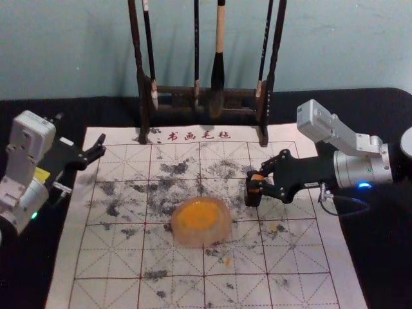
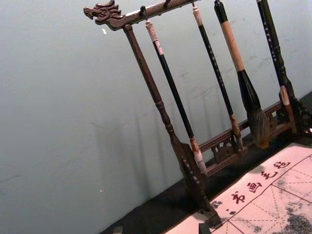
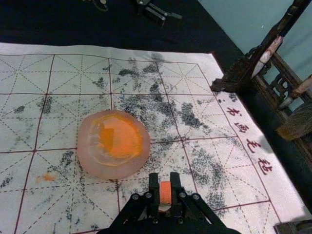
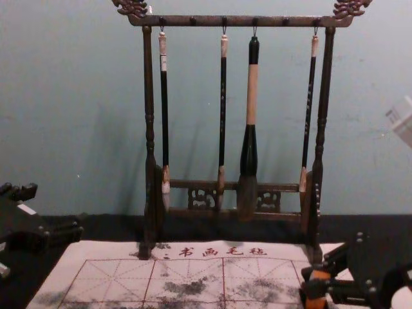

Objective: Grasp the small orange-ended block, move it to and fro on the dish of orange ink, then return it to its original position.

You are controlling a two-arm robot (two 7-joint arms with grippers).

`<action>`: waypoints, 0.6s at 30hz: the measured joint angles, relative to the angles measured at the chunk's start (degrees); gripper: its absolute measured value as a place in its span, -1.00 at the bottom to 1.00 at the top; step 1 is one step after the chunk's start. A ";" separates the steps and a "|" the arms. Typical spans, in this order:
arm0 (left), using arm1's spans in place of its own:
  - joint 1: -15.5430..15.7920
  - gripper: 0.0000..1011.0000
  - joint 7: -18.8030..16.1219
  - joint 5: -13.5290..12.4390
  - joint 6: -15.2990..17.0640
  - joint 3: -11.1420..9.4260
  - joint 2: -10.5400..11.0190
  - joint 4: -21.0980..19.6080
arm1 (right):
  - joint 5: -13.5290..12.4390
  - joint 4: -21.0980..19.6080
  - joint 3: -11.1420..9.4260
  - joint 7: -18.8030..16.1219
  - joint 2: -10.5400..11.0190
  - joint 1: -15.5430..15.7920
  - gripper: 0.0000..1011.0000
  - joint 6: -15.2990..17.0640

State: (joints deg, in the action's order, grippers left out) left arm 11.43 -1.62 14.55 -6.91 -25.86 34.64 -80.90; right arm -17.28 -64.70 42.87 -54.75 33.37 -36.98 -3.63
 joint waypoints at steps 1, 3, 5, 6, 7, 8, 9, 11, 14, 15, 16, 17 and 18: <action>0.00 0.98 0.00 0.00 0.00 0.00 0.00 0.00 | 0.00 0.00 -0.01 0.00 0.00 -0.01 -0.74 0.00; 0.00 0.98 0.00 0.00 0.00 0.00 0.00 0.00 | -0.01 0.00 -0.02 0.00 0.00 0.00 -0.74 0.00; 0.00 0.98 0.00 0.00 0.00 0.00 0.00 0.00 | -0.02 0.00 -0.03 -0.02 0.00 0.00 -0.74 0.00; 0.00 0.98 0.00 0.00 0.00 0.00 0.00 0.00 | -0.03 0.00 -0.04 -0.03 0.00 0.00 -0.74 0.00; 0.00 0.98 0.00 0.00 0.00 0.00 0.00 0.00 | -0.04 -0.01 -0.05 -0.03 0.01 0.00 -0.74 0.00; 0.00 0.98 0.00 0.00 0.00 0.00 0.00 0.00 | -0.04 -0.01 -0.05 -0.04 0.01 0.00 -0.74 0.00; 0.00 0.98 0.00 0.00 0.00 0.00 0.00 0.00 | -0.06 -0.01 -0.05 -0.05 0.01 0.00 -0.74 0.01; 0.00 0.98 0.00 0.00 0.00 0.00 0.00 0.00 | -0.06 -0.01 -0.05 -0.06 0.02 0.00 -0.73 0.01; 0.00 0.98 0.00 0.00 0.00 0.00 0.00 0.00 | -0.08 -0.03 -0.05 -0.08 0.03 -0.02 -0.63 0.02; 0.00 0.98 0.00 0.00 0.00 0.00 0.00 0.00 | -0.09 -0.04 -0.05 -0.08 0.04 -0.02 -0.56 0.03; 0.00 0.98 0.00 0.00 0.00 0.00 0.00 0.00 | -0.09 -0.04 -0.05 -0.08 0.04 -0.02 -0.52 0.03; 0.00 0.98 0.00 0.00 0.00 0.00 0.00 0.00 | -0.10 -0.05 -0.05 -0.09 0.04 -0.03 -0.46 0.04; 0.00 0.98 0.00 0.00 0.00 0.00 0.00 0.00 | -0.10 -0.05 -0.05 -0.09 0.04 -0.03 -0.36 0.04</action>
State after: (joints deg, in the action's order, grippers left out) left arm 11.43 -1.62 14.55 -6.91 -25.86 34.65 -80.90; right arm -17.38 -64.75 42.82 -54.84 33.41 -37.01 -3.59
